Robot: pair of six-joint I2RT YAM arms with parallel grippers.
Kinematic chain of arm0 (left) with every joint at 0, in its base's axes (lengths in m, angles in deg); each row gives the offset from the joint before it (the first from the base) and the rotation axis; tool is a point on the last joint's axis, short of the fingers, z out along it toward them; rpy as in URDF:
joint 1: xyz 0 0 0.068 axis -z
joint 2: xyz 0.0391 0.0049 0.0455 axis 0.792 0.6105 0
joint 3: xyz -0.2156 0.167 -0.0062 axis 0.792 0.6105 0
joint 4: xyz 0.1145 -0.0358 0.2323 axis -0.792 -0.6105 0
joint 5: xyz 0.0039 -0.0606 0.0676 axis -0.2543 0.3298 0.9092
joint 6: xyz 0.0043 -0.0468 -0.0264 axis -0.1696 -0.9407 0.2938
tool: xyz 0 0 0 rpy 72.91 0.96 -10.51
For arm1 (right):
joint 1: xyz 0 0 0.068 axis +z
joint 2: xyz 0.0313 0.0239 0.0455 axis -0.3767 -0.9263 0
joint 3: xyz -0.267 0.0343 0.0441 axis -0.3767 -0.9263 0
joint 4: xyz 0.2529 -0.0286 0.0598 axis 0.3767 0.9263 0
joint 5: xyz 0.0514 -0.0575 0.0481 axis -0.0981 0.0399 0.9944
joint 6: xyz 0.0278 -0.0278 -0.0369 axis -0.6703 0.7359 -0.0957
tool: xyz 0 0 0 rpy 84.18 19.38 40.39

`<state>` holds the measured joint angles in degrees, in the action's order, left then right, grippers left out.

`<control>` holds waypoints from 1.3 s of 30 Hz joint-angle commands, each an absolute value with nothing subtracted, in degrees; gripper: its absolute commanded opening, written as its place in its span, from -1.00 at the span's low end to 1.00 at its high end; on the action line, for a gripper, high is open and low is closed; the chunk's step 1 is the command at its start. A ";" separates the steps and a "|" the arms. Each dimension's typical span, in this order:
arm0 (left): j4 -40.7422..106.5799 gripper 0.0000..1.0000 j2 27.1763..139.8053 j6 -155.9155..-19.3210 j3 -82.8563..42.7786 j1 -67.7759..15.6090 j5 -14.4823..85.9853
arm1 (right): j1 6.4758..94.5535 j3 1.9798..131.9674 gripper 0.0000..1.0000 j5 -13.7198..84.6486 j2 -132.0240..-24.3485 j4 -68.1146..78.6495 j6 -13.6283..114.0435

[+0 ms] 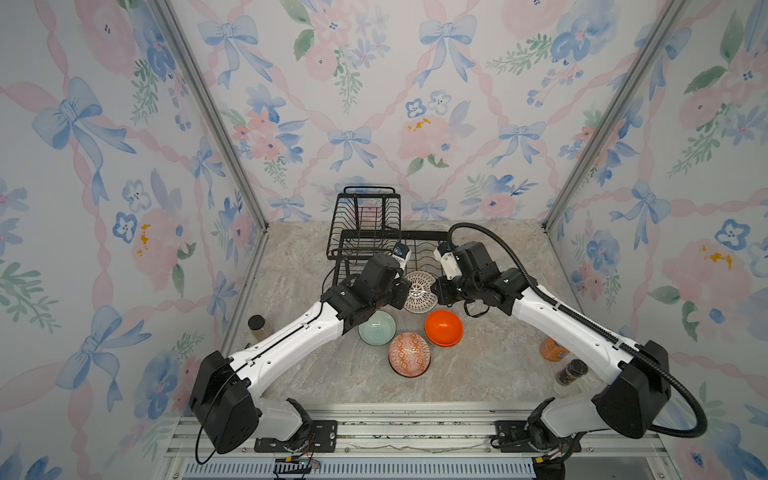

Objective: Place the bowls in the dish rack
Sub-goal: 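Grasp the white bowl rim with the right gripper and release the left gripper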

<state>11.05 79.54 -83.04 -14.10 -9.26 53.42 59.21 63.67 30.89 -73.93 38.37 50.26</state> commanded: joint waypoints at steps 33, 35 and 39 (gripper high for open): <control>18.58 0.96 62.23 -85.02 3.59 -19.63 49.87 | 59.16 51.91 -1.00 4.81 -68.85 6.39 69.72; 18.55 0.96 61.57 -85.65 4.79 -20.71 49.87 | 58.21 52.29 -1.00 4.77 -71.85 1.47 73.24; 18.35 0.96 61.21 -86.57 6.82 -21.94 49.68 | 55.02 53.92 -1.00 9.26 -78.92 -8.61 77.51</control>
<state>18.35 61.88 -84.97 5.55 -21.30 49.16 57.11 52.24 8.27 -75.55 4.86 72.18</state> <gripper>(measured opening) 0.979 0.083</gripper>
